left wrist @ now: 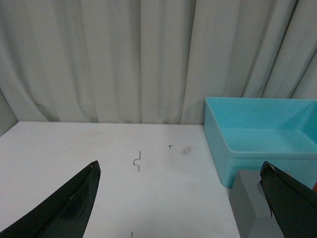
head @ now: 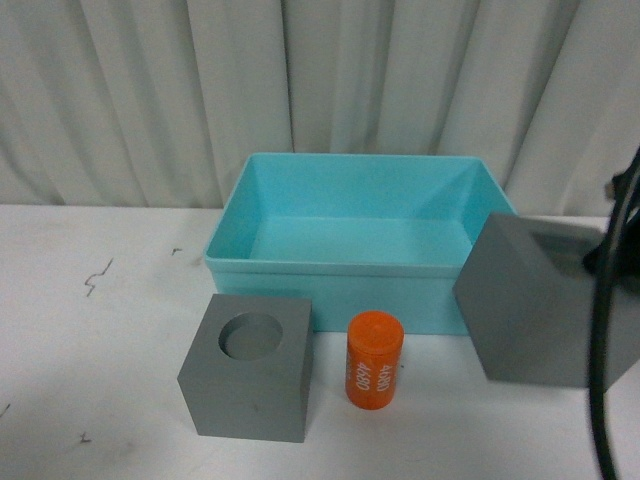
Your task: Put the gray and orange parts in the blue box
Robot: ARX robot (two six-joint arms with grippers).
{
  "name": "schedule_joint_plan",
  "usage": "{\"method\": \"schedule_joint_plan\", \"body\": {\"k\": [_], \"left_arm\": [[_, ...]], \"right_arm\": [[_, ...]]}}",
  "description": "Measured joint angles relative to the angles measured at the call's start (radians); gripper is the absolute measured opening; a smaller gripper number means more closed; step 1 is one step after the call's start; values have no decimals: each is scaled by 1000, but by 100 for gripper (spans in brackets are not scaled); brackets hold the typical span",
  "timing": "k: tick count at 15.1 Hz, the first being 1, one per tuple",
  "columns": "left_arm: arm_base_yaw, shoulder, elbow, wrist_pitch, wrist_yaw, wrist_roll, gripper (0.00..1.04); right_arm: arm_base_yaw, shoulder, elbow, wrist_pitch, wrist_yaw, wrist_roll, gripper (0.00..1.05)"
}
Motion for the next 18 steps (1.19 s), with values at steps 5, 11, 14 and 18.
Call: {"method": "schedule_joint_plan", "body": {"k": [5,11,14,18], "left_arm": [[0,0,0,0,0,0,98],[0,0,0,0,0,0,98],[0,0,0,0,0,0,98],[0,0,0,0,0,0,98]], "right_arm": [[-45,14,243,-102,21,-59,19],[-9,257,470,-113,55,-58,19],[31,382,613,-141,60,-41,19],[84,484,711,-157,74,-19,19]]}}
